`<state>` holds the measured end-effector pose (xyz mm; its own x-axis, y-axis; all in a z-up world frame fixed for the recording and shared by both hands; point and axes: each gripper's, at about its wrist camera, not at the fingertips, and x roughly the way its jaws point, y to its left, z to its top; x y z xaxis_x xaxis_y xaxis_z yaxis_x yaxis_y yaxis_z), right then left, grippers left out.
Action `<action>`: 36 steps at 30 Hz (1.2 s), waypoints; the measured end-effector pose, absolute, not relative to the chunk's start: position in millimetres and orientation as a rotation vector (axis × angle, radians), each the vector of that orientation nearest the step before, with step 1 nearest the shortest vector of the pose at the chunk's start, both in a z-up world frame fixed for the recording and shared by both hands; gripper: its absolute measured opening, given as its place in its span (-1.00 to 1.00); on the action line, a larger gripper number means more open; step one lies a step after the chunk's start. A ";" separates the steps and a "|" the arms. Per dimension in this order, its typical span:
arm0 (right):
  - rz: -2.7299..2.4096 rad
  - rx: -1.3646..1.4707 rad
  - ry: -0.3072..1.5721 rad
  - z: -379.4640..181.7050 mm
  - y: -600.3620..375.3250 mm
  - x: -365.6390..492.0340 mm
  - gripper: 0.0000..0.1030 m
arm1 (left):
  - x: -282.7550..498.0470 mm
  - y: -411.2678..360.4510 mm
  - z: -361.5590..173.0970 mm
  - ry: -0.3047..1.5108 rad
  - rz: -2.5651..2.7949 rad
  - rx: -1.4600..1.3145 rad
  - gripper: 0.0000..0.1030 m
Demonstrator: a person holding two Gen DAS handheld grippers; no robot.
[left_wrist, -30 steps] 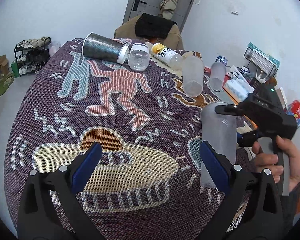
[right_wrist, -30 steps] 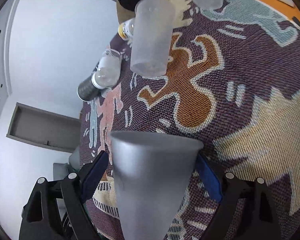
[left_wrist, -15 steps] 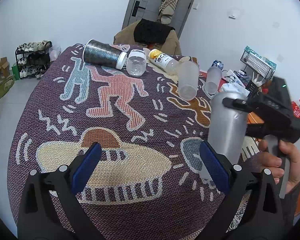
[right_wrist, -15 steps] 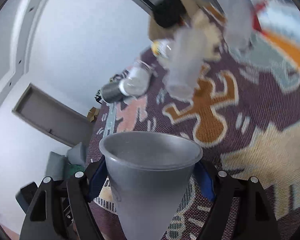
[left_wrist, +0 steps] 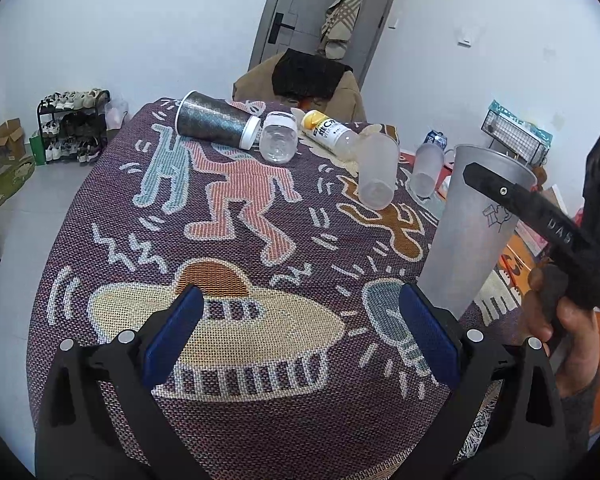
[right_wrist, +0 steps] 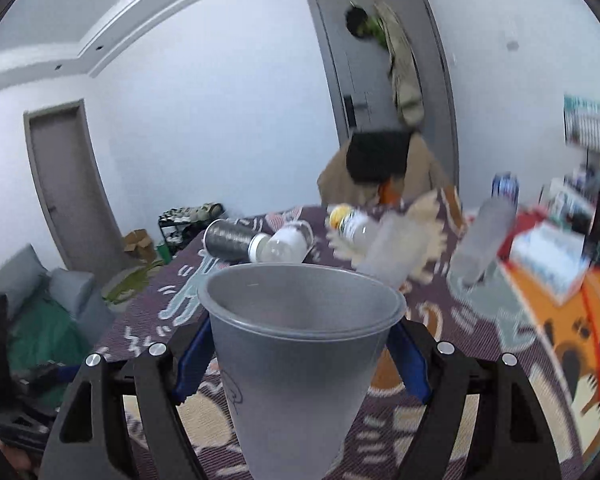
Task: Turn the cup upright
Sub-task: 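Grasp the frosted cup with the right gripper while the left gripper releases it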
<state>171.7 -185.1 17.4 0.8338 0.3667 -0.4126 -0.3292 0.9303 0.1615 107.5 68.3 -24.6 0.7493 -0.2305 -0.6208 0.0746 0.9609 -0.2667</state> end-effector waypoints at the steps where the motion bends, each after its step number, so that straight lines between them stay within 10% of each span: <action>1: 0.364 0.069 0.438 17.5 -182.1 170.1 0.48 | 107.5 70.1 -24.8 0.705 -0.165 -0.236 0.89; 22: 0.379 0.003 0.373 -13.9 -169.7 140.1 0.50 | 107.6 88.8 -29.0 0.704 -0.119 -0.264 0.89; 25: 0.368 -0.010 0.410 -16.5 -170.4 137.4 0.88 | 105.8 87.3 -27.5 0.702 -0.119 -0.261 0.89; 36: 0.413 0.025 0.547 -18.8 -188.3 127.1 0.85 | 95.9 72.7 -15.7 0.680 -0.136 -0.225 0.89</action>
